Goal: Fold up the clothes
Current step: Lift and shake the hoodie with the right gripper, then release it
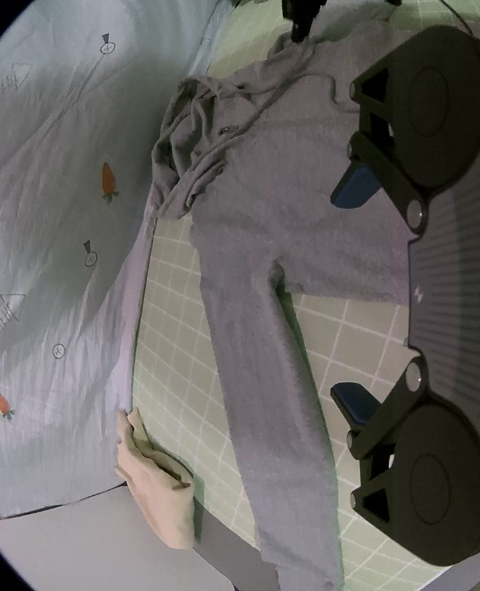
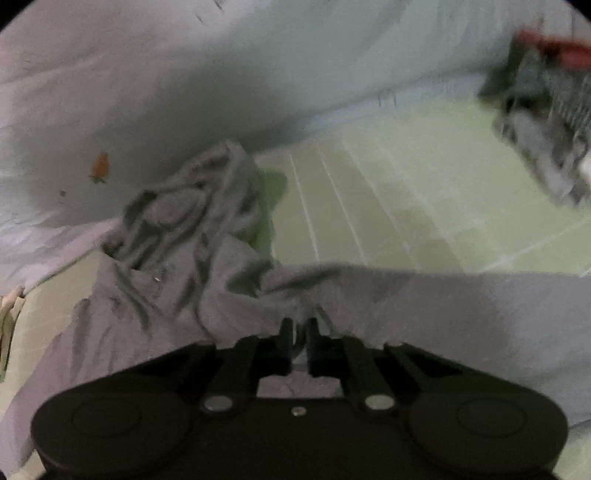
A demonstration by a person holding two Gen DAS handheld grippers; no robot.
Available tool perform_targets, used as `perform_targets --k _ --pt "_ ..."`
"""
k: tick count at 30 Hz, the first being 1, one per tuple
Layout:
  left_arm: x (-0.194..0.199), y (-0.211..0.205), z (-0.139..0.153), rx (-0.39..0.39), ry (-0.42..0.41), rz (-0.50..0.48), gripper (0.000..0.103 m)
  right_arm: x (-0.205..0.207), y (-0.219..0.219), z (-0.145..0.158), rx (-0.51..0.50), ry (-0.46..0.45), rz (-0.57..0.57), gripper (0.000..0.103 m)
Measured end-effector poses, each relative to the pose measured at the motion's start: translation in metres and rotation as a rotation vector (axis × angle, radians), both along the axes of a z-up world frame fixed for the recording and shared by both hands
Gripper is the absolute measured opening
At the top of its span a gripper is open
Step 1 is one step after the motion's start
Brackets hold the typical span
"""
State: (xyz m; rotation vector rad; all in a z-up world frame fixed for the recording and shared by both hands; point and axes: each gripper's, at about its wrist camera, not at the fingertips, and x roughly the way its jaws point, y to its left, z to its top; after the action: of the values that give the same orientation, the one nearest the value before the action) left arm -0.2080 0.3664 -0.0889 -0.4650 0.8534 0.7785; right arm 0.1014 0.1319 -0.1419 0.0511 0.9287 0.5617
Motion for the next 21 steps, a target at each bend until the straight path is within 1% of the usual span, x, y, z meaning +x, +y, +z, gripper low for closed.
perform_targets --k 3,9,11,12,14,16,17,18,19,21 --pt "-0.001 0.000 0.002 0.008 -0.017 -0.021 0.100 -0.031 -0.007 0.023 0.028 -0.071 0.040 0.007" --pt "-0.009 0.004 0.013 0.059 -0.055 -0.061 0.100 -0.092 -0.015 0.052 0.087 -0.100 0.110 0.007" --pt "-0.016 0.010 0.014 0.065 -0.065 -0.054 0.100 -0.110 -0.013 0.049 0.099 -0.078 0.130 0.007" --pt "-0.021 0.013 0.014 0.065 -0.069 -0.046 0.100 -0.119 -0.012 0.045 0.085 -0.064 0.141 0.007" --pt "-0.030 0.021 0.013 0.062 -0.080 -0.026 0.100 -0.135 -0.008 0.032 0.042 -0.016 0.163 0.008" --pt "-0.042 0.029 0.013 0.055 -0.094 0.003 0.100 -0.145 -0.005 0.019 -0.011 0.035 0.165 0.012" --pt "-0.048 0.034 0.012 0.051 -0.099 0.020 0.100 -0.149 -0.005 0.014 -0.037 0.054 0.159 0.017" --pt "-0.055 0.040 0.011 0.044 -0.102 0.042 0.100 -0.153 -0.007 0.011 -0.058 0.065 0.153 0.027" --pt "-0.062 0.045 0.010 0.037 -0.104 0.066 0.100 -0.156 -0.008 0.011 -0.071 0.060 0.144 0.033" --pt "-0.077 0.057 0.007 0.022 -0.108 0.113 0.100 -0.162 -0.010 0.010 -0.098 0.051 0.127 0.062"
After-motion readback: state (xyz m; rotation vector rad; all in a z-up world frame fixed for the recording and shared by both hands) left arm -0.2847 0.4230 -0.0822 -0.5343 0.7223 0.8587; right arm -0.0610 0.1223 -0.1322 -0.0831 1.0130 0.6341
